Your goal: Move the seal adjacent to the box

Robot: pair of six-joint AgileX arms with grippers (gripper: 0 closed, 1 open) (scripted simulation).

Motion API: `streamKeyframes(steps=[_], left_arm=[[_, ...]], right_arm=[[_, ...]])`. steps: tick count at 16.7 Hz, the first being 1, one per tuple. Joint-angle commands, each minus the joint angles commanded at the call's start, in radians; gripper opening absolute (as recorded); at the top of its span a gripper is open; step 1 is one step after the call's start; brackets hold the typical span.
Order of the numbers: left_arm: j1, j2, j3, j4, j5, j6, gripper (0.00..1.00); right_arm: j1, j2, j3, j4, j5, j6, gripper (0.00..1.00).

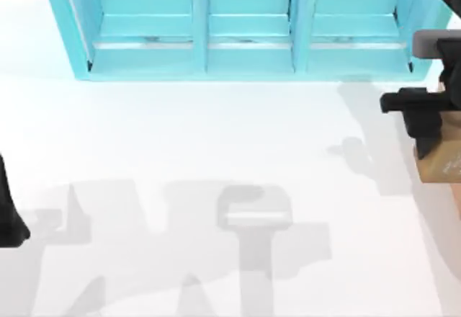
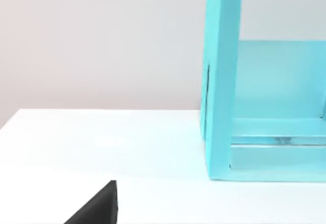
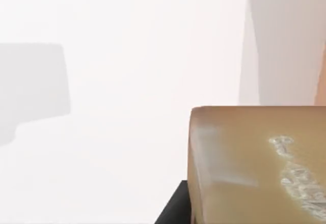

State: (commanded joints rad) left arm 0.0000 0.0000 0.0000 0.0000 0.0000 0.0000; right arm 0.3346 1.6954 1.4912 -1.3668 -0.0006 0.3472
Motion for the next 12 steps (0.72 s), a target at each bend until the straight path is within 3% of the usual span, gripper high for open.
streamKeyframes(steps=[8,12], left_arm=[[0.000,0.000,0.000,0.000,0.000,0.000,1.00],[0.000,0.000,0.000,0.000,0.000,0.000,1.00]], right_arm=[[-0.050,-0.057,-0.062,0.004,-0.001,-0.053,0.00],[-0.050,-0.053,-0.170,0.120,-0.001,-0.052,0.00]])
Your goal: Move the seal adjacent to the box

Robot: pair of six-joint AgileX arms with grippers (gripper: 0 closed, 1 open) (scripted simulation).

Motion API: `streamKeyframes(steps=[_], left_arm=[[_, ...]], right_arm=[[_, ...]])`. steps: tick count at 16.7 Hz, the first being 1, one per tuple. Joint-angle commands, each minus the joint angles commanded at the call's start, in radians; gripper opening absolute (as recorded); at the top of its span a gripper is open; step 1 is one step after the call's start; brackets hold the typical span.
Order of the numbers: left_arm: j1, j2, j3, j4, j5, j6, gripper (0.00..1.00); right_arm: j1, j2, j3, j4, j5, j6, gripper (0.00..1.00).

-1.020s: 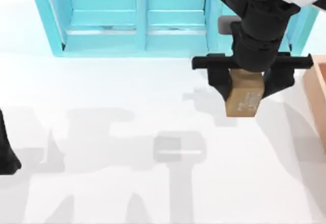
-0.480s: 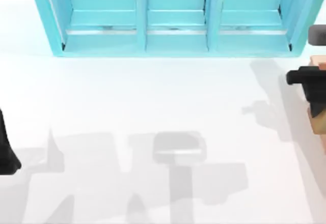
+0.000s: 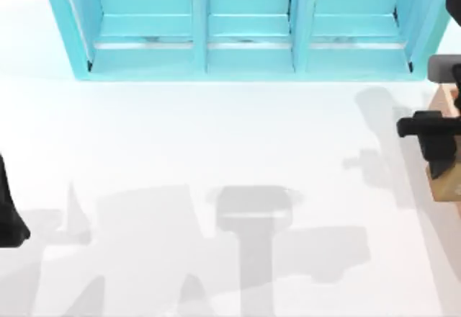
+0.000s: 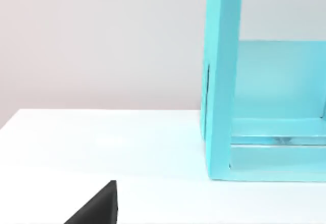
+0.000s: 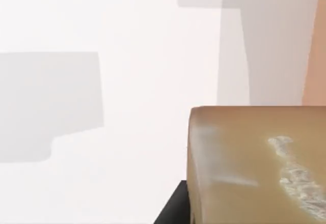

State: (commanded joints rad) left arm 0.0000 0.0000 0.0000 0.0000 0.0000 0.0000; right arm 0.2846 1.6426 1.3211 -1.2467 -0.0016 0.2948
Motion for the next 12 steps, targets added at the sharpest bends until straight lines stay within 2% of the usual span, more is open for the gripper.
streamKeyframes(steps=[4,8,12], left_arm=[[0.000,0.000,0.000,0.000,0.000,0.000,1.00],[0.000,0.000,0.000,0.000,0.000,0.000,1.00],[0.000,0.000,0.000,0.000,0.000,0.000,1.00]], right_arm=[[0.001,0.011,-0.121,0.130,0.000,0.002,0.00],[0.001,0.012,-0.128,0.137,0.000,0.002,0.00],[0.001,0.012,-0.128,0.137,0.000,0.002,0.30]])
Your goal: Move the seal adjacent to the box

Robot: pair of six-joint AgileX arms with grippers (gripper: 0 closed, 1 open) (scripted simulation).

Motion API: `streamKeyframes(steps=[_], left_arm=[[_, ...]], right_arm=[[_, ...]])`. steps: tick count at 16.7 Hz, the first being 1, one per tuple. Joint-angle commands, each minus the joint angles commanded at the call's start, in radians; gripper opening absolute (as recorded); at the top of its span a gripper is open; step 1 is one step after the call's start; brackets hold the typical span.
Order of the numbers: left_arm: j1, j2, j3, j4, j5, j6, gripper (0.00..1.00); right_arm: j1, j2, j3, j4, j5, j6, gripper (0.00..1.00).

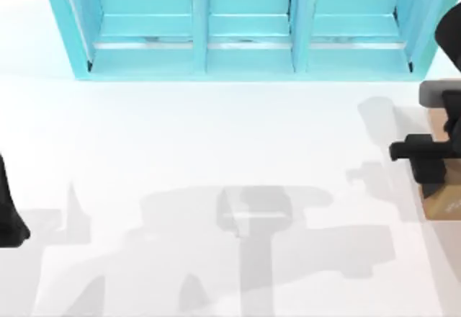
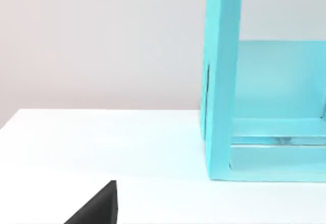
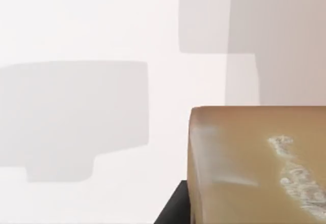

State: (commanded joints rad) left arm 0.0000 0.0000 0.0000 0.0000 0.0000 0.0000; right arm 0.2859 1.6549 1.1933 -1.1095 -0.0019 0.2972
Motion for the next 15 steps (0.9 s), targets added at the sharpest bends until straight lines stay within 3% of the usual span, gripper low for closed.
streamKeyframes(steps=[9,15], left_arm=[[0.000,0.000,0.000,0.000,0.000,0.000,1.00],[0.000,0.000,0.000,0.000,0.000,0.000,1.00]], right_arm=[[0.000,0.000,0.000,0.000,0.000,0.000,0.98],[0.000,0.000,0.000,0.000,0.000,0.000,1.00]])
